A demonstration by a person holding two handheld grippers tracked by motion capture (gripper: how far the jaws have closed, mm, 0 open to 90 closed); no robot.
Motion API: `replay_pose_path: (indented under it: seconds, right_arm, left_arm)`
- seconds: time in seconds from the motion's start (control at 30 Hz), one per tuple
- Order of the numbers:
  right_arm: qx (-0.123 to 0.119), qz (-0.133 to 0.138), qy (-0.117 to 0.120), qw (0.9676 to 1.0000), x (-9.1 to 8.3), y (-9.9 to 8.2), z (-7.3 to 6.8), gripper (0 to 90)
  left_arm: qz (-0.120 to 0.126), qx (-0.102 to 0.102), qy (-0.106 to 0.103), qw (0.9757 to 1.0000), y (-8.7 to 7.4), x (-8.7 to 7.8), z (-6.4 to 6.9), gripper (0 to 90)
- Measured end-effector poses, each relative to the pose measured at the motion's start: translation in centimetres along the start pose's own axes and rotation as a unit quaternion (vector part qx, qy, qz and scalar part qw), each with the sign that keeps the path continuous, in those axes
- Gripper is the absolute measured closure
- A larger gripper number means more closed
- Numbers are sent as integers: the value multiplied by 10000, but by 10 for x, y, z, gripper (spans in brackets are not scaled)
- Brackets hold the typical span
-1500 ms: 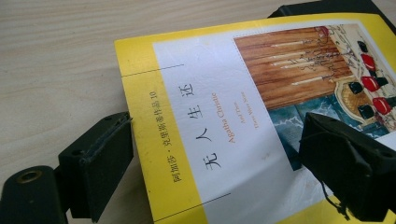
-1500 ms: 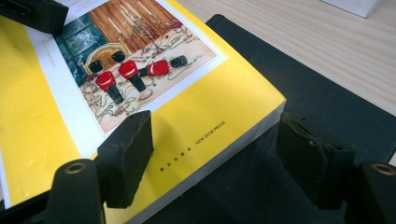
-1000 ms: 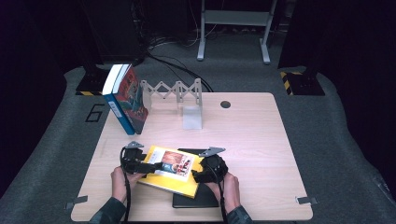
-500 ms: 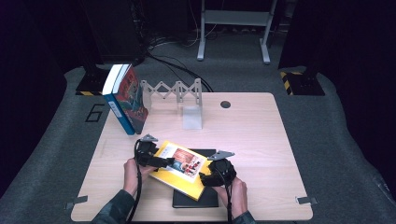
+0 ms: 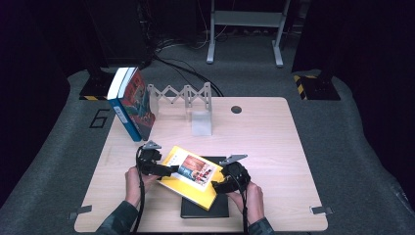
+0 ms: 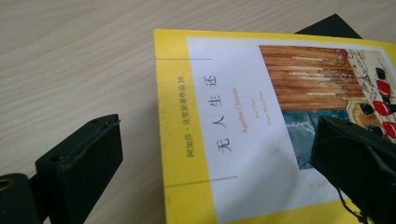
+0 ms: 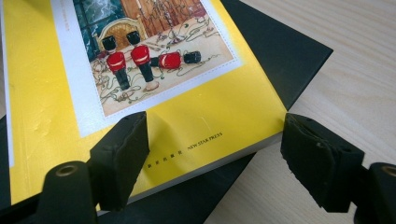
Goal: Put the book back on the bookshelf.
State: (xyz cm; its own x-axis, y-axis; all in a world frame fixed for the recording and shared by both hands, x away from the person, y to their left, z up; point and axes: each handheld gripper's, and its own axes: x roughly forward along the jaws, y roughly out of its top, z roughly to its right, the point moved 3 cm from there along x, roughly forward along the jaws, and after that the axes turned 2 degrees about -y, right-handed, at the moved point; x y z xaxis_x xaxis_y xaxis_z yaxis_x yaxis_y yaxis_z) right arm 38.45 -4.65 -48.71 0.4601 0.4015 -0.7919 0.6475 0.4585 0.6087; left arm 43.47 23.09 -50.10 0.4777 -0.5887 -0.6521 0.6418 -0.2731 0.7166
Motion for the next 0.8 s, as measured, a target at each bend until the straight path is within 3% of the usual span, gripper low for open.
replay_pose_path:
  seconds: [0.33,0.57,0.6,0.8]
  right_arm:
    - [-267,-153,51,9995,4,12,5,200]
    - [-464,-172,3,9988,12,23,7,220]
    - [-480,-193,12,9987,12,23,7,223]
    - [-437,-210,-130,9987,13,23,6,174]
  left_arm:
    - [215,-276,283,9990,-19,-31,-12,11]
    - [192,-424,358,9983,-34,-34,-13,11]
    - [142,-365,375,9985,-35,-35,-14,11]
    - [98,-469,383,9981,-46,-36,-13,12]
